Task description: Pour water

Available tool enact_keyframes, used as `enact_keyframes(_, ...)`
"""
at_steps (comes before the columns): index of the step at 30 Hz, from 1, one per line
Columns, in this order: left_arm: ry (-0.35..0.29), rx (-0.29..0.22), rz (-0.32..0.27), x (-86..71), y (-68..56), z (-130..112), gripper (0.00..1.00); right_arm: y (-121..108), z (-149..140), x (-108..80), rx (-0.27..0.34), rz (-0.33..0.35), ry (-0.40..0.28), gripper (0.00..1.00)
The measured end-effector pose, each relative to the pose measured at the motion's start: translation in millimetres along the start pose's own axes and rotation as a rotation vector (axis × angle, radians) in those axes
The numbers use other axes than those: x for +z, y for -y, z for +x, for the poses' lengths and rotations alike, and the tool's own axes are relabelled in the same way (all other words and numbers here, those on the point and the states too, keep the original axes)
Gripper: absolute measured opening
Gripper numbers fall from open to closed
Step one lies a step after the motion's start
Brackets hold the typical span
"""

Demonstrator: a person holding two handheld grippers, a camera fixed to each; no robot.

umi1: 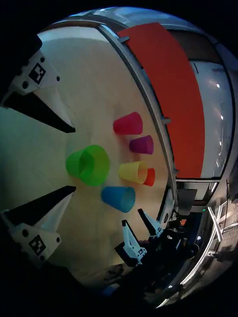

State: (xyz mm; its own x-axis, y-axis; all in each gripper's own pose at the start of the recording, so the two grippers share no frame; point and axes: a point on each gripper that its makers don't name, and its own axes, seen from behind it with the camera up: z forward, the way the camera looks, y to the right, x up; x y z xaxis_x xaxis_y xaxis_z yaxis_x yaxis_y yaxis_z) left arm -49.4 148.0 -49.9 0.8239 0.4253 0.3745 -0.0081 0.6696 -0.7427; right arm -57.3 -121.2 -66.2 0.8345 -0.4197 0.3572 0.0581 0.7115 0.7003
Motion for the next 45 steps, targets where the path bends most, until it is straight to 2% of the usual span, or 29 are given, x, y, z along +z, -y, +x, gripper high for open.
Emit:
enact_keyframes(8, -0.088, -0.034, 0.089, -18.8, 9.5, 14, 0.99, -17, 13, -21.5, 0.055, -0.081, -0.059, 1.0)
enact_keyframes(20, -0.259, -0.071, 0.262, -51.9, 40.2, 42, 1.0, -41, 39, -35.3, 0.135, -0.22, -0.171, 1.0)
enact_keyframes(31, -0.381, -0.099, 0.404, -73.2, 60.9, 50, 0.99, -70, 43, -38.9, 0.178, -0.403, -0.239, 1.0)
enact_keyframes(38, -0.447, -0.152, 0.535, -83.9, 81.0, 50, 0.99, -89, 50, -44.8, 0.213, -0.516, -0.313, 1.0)
enact_keyframes(45, -0.497, -0.2, 0.615, -93.5, 90.7, 49, 0.99, -101, 56, -55.1, 0.233, -0.606, -0.367, 1.0)
